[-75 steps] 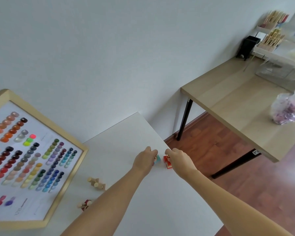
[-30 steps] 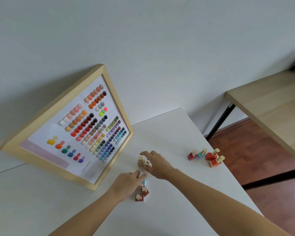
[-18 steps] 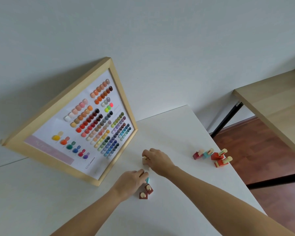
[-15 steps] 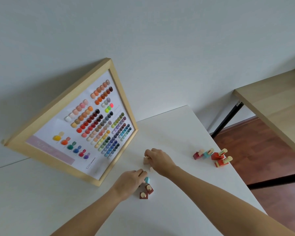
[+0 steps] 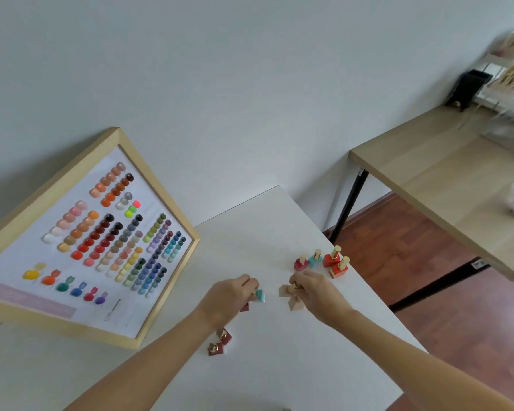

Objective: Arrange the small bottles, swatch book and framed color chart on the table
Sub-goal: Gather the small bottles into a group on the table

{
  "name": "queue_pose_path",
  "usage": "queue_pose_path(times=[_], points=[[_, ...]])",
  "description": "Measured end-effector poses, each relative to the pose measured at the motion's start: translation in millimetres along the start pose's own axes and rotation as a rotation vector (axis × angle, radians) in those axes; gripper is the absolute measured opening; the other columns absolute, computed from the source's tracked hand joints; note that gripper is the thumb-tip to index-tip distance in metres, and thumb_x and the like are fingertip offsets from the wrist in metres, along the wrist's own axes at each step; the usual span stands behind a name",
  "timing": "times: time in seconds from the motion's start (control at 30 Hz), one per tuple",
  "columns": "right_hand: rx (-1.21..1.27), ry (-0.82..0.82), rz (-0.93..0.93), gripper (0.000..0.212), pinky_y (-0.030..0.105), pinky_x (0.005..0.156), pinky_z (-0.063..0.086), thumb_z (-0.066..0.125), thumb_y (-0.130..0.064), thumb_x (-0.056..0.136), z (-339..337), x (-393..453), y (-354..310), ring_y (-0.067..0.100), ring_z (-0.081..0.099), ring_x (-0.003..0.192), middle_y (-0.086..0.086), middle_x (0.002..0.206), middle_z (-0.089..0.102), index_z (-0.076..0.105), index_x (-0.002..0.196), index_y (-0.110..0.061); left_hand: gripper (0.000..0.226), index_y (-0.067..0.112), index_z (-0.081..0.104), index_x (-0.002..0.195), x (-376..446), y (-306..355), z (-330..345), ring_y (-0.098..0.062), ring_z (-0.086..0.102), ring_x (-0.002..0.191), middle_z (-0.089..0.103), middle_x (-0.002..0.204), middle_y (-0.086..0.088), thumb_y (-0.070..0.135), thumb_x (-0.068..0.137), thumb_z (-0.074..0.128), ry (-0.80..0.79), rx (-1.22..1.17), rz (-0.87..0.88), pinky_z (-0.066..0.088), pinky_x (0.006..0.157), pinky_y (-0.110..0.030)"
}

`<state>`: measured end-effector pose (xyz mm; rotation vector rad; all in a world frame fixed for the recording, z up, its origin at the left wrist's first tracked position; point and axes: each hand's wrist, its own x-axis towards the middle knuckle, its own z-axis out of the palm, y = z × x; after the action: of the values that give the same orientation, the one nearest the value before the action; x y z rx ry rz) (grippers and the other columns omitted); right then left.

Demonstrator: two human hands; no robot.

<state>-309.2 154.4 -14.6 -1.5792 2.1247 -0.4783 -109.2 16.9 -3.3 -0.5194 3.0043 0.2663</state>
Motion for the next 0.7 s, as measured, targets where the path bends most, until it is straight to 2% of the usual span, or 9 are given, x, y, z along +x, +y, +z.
queue_pose_path(times=[0.07, 0.23, 0.33, 0.43, 0.57, 0.7], points=[[-0.008, 0.023, 0.048, 0.015, 0.030, 0.071, 0.048, 0.051, -0.013, 0.092, -12, -18, 21, 0.019, 0.053, 0.079, 0.002, 0.097, 0.059, 0.059, 0.104, -0.018, 0.019, 0.014, 0.056, 0.108, 23, 18, 1, -0.025, 0.065, 0.071, 0.064, 0.099, -0.003, 0.023, 0.092, 0.058, -0.018, -0.015, 0.017, 0.055, 0.061, -0.034], [-0.009, 0.075, 0.163, 0.015, 0.033, 0.073, 0.051, 0.053, -0.010, 0.090, -34, -52, 63, 0.022, 0.058, 0.082, 0.003, 0.095, 0.062, 0.061, 0.101, -0.015, 0.017, 0.012, 0.055, 0.104, 73, 60, 12, -0.032, 0.062, 0.076, 0.060, 0.097, -0.007, 0.026, 0.097, 0.050, -0.046, -0.072, 0.034, 0.044, 0.061, -0.034], [0.003, 0.101, 0.213, 0.017, 0.038, 0.075, 0.052, 0.051, -0.010, 0.090, -41, -59, 80, 0.026, 0.059, 0.083, 0.004, 0.095, 0.060, 0.061, 0.104, -0.014, 0.019, 0.012, 0.055, 0.109, 98, 78, 18, -0.032, 0.064, 0.081, 0.062, 0.104, -0.008, 0.025, 0.097, 0.050, -0.049, -0.070, 0.045, 0.047, 0.065, -0.034], [0.011, 0.127, 0.237, 0.017, 0.036, 0.073, 0.051, 0.049, -0.011, 0.092, -45, -58, 91, 0.026, 0.059, 0.081, 0.004, 0.095, 0.059, 0.060, 0.105, -0.014, 0.019, 0.013, 0.055, 0.112, 119, 89, 22, -0.032, 0.065, 0.085, 0.061, 0.113, -0.008, 0.022, 0.096, 0.052, -0.066, -0.026, 0.025, 0.049, 0.068, -0.034], [-0.026, 0.112, 0.233, 0.016, 0.037, 0.069, 0.052, 0.049, -0.009, 0.091, -48, -50, 98, 0.028, 0.060, 0.079, 0.005, 0.093, 0.058, 0.059, 0.103, -0.014, 0.033, 0.014, 0.051, 0.124, 138, 98, 27, -0.032, 0.063, 0.090, 0.062, 0.113, -0.008, 0.009, 0.092, 0.053, -0.077, 0.005, -0.016, 0.052, 0.071, -0.039], [-0.074, 0.071, 0.215, 0.016, 0.039, 0.066, 0.050, 0.048, -0.007, 0.091, -48, -42, 102, 0.029, 0.057, 0.074, 0.007, 0.091, 0.055, 0.058, 0.103, -0.012, 0.032, 0.016, 0.050, 0.126, 148, 101, 34, -0.029, 0.062, 0.094, 0.062, 0.115, -0.006, 0.011, 0.094, 0.051, -0.068, 0.026, -0.041, 0.053, 0.073, -0.037]])
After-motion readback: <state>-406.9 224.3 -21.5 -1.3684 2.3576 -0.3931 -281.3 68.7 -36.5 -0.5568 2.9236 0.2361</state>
